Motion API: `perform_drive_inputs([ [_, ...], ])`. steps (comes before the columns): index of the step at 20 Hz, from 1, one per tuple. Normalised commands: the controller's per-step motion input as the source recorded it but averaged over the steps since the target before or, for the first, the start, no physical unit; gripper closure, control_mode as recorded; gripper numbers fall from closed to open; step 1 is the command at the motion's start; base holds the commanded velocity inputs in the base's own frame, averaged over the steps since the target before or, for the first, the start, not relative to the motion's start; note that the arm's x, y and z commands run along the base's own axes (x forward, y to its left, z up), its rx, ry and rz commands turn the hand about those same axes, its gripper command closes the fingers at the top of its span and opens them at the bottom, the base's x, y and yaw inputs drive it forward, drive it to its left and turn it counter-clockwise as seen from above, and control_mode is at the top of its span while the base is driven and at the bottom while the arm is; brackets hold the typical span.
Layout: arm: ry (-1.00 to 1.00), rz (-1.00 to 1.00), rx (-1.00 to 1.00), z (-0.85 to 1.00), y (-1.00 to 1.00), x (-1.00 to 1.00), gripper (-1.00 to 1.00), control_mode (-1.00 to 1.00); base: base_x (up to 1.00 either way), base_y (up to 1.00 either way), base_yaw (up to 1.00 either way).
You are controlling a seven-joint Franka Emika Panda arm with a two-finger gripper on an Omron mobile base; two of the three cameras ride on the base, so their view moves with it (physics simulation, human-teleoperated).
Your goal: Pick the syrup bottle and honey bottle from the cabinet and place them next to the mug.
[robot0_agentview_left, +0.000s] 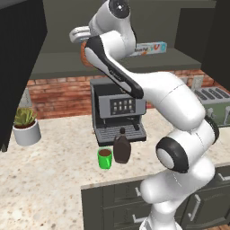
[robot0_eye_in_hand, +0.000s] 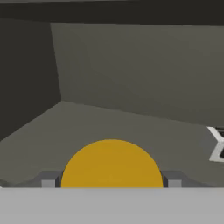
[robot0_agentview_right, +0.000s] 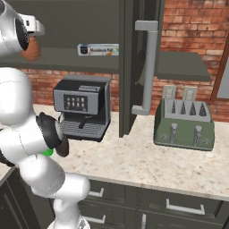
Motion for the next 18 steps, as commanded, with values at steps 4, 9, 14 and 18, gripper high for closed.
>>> perform_drive_inputs([
  [4,-0.1,0.0,0.06,0.0,-0.23,-1.0,1.0,-1.0,0.0,0.0,0.0],
  [9,-0.07,0.0,0.08,0.0,-0.53,-1.0,1.0,-1.0,0.0,0.0,0.0],
  [14,-0.08,0.0,0.07,0.0,-0.86,-1.0,1.0,-1.0,0.0,0.0,0.0],
  [18,-0.01,0.0,0.03,0.0,-0.98,-1.0,1.0,-1.0,0.0,0.0,0.0],
])
